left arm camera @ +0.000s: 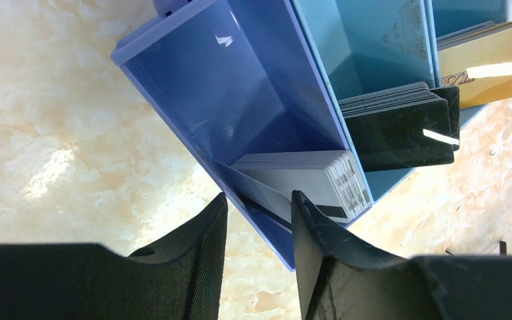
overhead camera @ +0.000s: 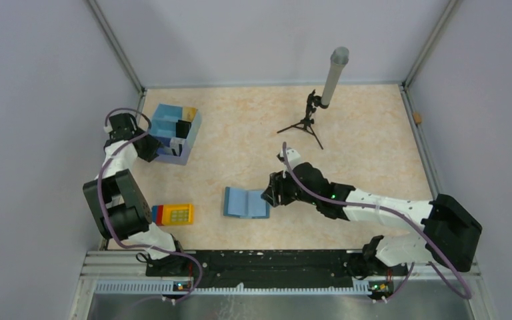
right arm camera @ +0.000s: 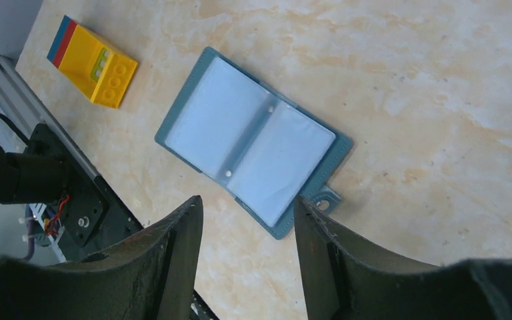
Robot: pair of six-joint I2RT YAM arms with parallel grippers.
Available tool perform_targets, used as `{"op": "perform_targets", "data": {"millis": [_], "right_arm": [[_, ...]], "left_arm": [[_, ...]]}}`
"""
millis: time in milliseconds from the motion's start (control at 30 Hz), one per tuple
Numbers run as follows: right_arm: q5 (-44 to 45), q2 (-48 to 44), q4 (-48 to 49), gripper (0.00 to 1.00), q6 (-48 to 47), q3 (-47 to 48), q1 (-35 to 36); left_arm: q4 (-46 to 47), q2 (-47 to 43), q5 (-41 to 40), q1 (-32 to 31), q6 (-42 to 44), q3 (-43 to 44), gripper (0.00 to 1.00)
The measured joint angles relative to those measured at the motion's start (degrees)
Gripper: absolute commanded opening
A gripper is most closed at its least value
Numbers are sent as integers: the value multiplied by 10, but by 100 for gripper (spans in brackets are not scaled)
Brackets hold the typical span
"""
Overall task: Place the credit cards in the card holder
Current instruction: Move the storage box to the center of the board.
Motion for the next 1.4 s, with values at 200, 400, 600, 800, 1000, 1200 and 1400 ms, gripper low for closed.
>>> {"op": "perform_targets", "data": {"millis": [200, 400, 600, 800, 1000, 1200, 1400], "right_arm": [[-52, 94, 56, 48, -41, 82, 0], [-99, 255, 131, 46, -84, 242, 2], [-133, 405, 169, 45, -118, 395, 4], [-155, 541, 162, 43, -163, 536, 5], [-152, 640, 122, 42, -201, 651, 5], [-142, 686, 85, 42, -224, 724, 5], [-138, 686, 81, 42, -231, 726, 5]], "left_arm": [[4, -10, -1, 0, 4, -8, 36], [5, -9, 1, -1, 12, -7, 34], [7, 4, 3, -1, 20, 4, 33], [10, 14, 15, -1, 24, 11, 30], [12, 18, 24, -5, 32, 14, 27], [17, 24, 20, -18, 40, 18, 25], [17, 24, 18, -30, 45, 18, 25]]}}
